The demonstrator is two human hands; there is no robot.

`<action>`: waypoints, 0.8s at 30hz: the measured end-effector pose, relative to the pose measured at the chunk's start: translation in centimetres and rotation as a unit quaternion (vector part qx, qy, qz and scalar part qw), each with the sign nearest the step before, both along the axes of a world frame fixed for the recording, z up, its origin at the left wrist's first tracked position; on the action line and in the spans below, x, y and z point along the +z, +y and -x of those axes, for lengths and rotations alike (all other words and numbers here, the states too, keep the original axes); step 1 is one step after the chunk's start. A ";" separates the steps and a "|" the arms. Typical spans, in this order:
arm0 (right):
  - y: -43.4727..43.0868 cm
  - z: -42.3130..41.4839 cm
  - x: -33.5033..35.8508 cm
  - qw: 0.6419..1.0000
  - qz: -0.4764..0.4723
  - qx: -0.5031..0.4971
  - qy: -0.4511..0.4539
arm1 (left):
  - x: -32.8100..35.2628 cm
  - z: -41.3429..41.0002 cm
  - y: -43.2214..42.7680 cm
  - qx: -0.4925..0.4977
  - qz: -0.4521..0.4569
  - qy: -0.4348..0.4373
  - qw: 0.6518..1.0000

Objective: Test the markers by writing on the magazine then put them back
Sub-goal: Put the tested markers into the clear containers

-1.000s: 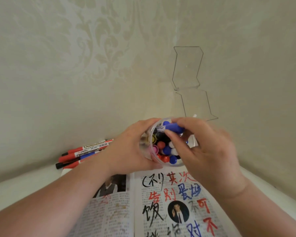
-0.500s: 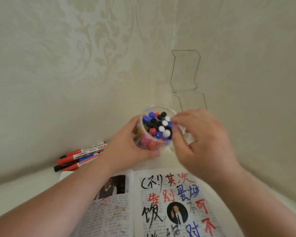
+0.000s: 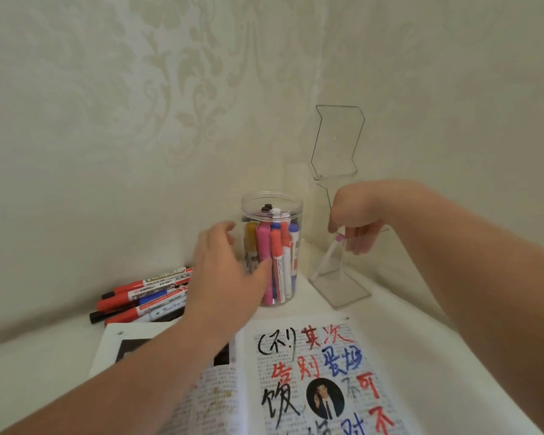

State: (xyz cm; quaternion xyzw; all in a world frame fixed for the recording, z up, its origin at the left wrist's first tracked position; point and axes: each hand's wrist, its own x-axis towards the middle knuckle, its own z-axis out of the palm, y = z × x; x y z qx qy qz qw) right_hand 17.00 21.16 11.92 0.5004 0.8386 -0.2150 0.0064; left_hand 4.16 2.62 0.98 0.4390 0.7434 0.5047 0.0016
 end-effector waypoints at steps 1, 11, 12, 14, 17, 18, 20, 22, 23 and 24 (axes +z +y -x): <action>0.1 0.2 -0.2 1.000 0.009 -0.003 -0.010 | 0.1 -0.9 -1.0 -0.027 -0.054 0.045 0.997; 1.0 0.6 -1.2 0.998 0.012 -0.012 -0.064 | -0.4 -4.4 -2.7 -0.283 0.111 0.121 0.945; 1.0 0.5 -1.1 0.999 0.007 -0.014 -0.047 | -0.6 -4.2 -2.6 -0.283 0.117 0.108 0.946; 1.1 0.3 -1.0 1.000 0.009 -0.024 -0.001 | -0.9 -3.9 -2.5 -0.279 0.131 0.085 0.948; 0.8 -0.1 -1.0 0.994 0.043 -0.054 0.079 | -1.2 -3.6 -2.6 -0.276 0.149 0.071 0.947; 0.7 -0.2 -1.0 0.992 0.049 -0.059 0.097 | -1.3 -3.5 -2.6 -0.277 0.154 0.068 0.946; 0.4 -0.2 -1.2 0.990 0.047 -0.062 0.115 | -1.6 -3.4 -2.7 -0.281 0.164 0.060 0.944; 0.4 -0.1 -1.4 0.987 0.019 -0.070 0.141 | -1.9 -3.3 -2.9 -0.281 0.168 0.053 0.943; 0.3 0.1 -1.4 0.984 -0.007 -0.074 0.161 | -1.9 -3.0 -3.0 -0.275 0.166 0.050 0.946; 0.4 0.1 -1.4 0.980 -0.046 -0.075 0.176 | -2.0 -2.8 -3.0 -0.262 0.159 0.046 0.951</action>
